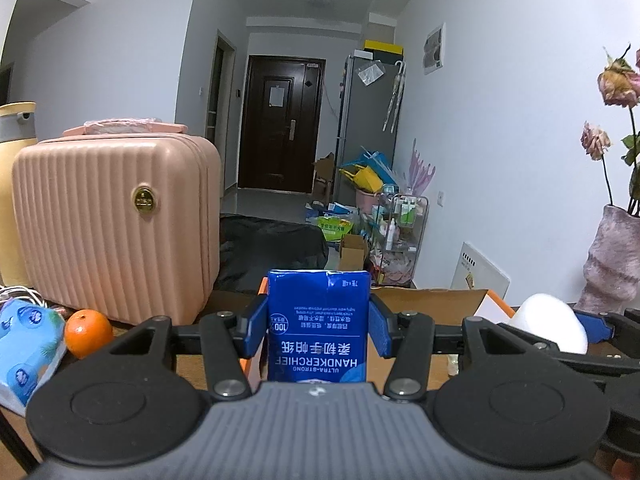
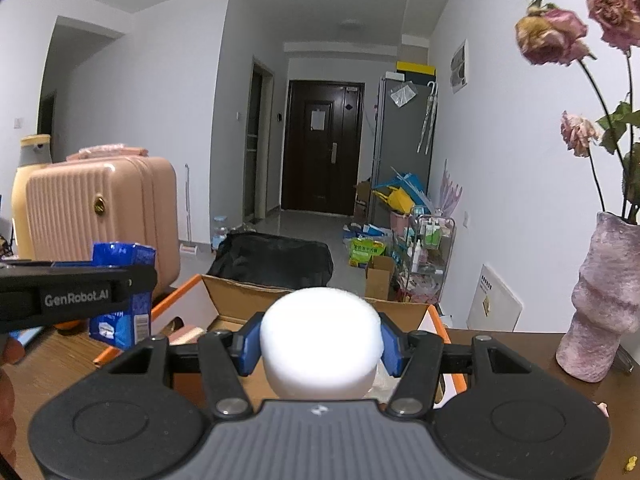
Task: Organize soft objects
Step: 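Carry the blue tissue pack and white sponge over the cardboard box with both grippers, then open both grippers to drop the tissue pack and sponge into the box, then move both grippers back toward the plush toys on the table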
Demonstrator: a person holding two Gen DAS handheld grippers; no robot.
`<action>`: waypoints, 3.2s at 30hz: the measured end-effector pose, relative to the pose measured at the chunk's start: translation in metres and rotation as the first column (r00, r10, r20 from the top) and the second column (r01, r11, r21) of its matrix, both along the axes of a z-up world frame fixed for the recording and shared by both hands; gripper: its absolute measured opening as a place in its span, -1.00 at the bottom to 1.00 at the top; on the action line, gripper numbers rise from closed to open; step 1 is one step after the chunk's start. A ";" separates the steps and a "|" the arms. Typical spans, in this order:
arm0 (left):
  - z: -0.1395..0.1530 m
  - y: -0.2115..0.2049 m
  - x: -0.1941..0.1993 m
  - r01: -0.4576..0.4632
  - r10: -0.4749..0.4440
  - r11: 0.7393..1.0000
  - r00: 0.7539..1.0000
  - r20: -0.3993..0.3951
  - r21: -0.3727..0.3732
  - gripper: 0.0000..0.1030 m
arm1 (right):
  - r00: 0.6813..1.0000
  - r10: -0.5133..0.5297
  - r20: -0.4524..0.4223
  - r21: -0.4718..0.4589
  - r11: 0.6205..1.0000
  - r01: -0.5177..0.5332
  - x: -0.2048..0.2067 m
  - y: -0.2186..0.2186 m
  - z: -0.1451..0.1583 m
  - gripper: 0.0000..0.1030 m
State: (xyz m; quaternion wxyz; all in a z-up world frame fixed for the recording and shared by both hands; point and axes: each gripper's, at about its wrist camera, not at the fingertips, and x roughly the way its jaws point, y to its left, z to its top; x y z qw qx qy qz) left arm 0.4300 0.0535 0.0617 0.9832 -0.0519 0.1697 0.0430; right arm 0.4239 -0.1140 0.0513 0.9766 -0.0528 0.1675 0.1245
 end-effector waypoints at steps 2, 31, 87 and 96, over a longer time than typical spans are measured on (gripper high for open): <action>-0.003 -0.002 0.007 0.001 -0.001 1.000 1.000 -0.006 0.006 0.02 | 1.000 -0.005 -0.010 -0.010 1.000 0.005 0.006 0.002 -0.002 0.09; -0.036 -0.036 0.049 0.068 -0.067 0.992 0.998 -0.013 0.108 0.02 | 0.989 -0.073 -0.128 -0.051 0.996 0.067 0.067 0.015 -0.048 0.10; -0.035 -0.025 -0.015 0.005 -0.005 1.000 1.000 0.027 0.016 1.00 | 0.989 -0.110 -0.102 -0.022 0.994 0.109 0.020 -0.014 -0.031 1.00; -0.044 -0.033 -0.057 0.050 -0.050 0.999 0.999 0.017 0.012 1.00 | 0.988 -0.135 -0.075 -0.079 0.988 0.129 -0.012 -0.025 -0.036 1.00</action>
